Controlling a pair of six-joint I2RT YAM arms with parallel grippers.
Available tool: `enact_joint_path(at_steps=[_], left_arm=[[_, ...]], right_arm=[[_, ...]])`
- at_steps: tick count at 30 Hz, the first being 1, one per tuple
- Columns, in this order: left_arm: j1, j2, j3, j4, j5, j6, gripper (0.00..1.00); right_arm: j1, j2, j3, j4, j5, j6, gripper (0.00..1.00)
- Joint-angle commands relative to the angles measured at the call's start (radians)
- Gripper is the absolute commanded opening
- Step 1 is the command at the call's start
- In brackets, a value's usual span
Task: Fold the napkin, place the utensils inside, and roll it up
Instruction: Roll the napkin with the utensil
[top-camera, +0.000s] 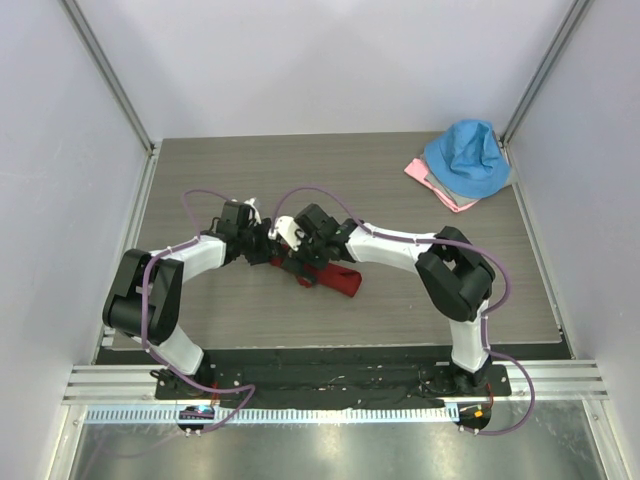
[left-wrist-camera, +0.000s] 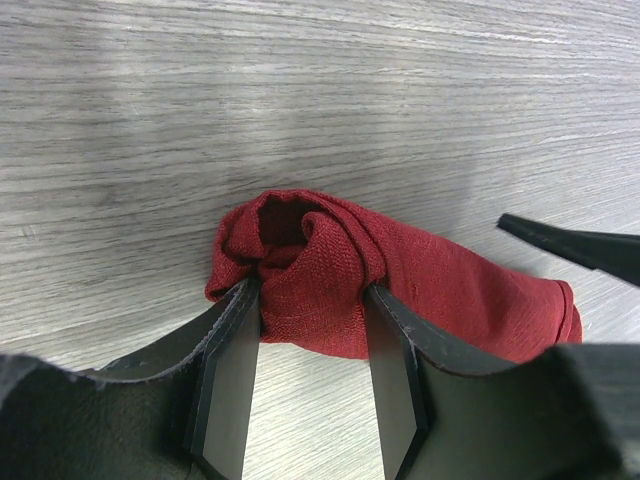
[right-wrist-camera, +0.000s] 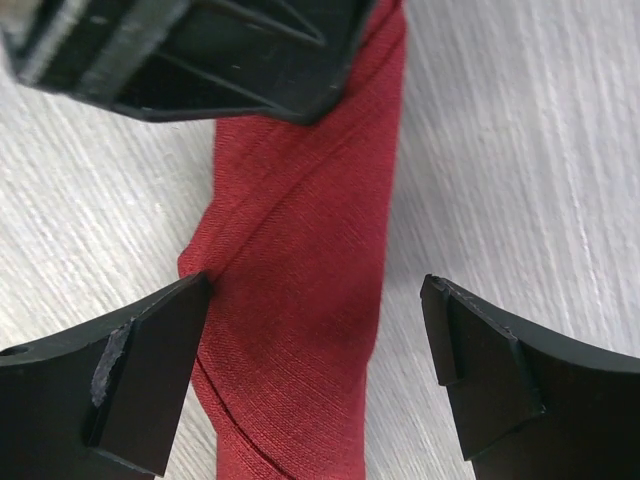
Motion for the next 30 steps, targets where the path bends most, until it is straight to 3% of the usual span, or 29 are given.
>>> enact_joint_path(at_steps=[1,12,18,27,30], left_arm=[[-0.007,-0.011,0.017,-0.051,-0.024,0.018,0.49],[-0.007,-0.005,0.026,-0.062,-0.027,0.015,0.50],[-0.007,-0.040,0.045,-0.099,-0.057,0.013,0.66],[0.065,-0.158,0.042,-0.205,-0.131,-0.010,0.98],[0.087,-0.198,0.045,-0.215,-0.137,-0.016,1.00]], right_arm=[[0.003,0.005,0.032,0.019,-0.078,0.002,0.97],[0.003,0.048,0.027,0.003,-0.056,0.085,0.89],[-0.018,0.098,0.046,-0.026,0.017,0.158,0.63],[-0.142,0.082,0.010,-0.010,0.140,0.298,0.48],[-0.191,0.084,0.001,-0.007,0.175,0.338,0.47]])
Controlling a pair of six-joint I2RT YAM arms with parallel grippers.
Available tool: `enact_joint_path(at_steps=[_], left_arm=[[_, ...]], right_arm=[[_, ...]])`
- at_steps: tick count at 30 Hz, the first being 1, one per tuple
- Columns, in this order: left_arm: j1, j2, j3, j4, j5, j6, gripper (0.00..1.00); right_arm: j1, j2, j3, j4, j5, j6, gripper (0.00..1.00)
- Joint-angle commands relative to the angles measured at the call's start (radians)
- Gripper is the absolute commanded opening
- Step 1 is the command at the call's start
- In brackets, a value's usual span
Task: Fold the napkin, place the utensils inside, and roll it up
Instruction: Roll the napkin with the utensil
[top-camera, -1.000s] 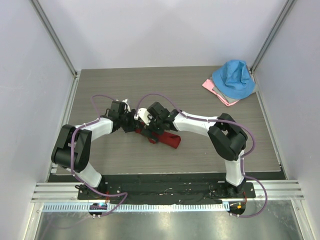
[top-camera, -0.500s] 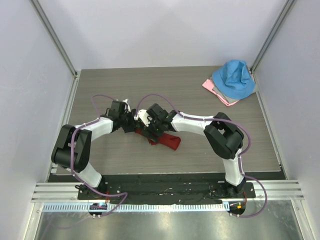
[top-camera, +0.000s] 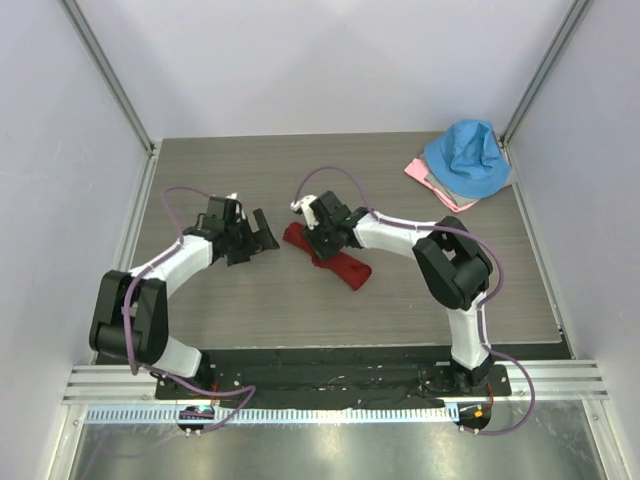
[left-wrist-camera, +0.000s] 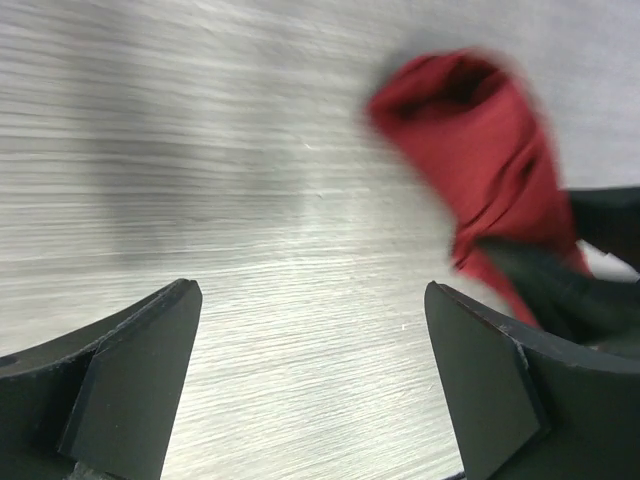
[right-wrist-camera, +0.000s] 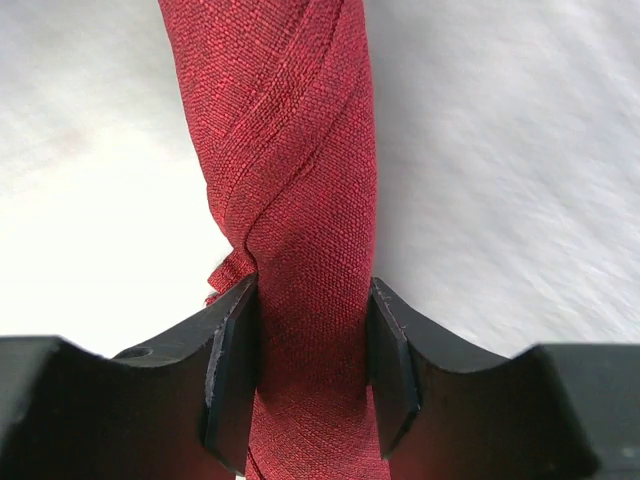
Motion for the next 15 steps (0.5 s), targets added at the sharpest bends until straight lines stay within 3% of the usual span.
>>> enact_joint_path(at_steps=[1,8,15], left_arm=[[0.039,-0.087,0.018,-0.046,-0.031,-0.010,1.00],[0.097,-0.187,0.093,-0.132,-0.014,0.013,1.00],[0.145,-0.237,0.136,-0.190,0.053,0.051,1.00]], right_arm=[[-0.092,0.015,-0.025,-0.017,0.151,0.096,0.47],[-0.230,-0.011,-0.074,-0.003,0.202,0.189,0.48],[-0.258,-0.041,-0.068,0.015,0.116,0.170,0.54]])
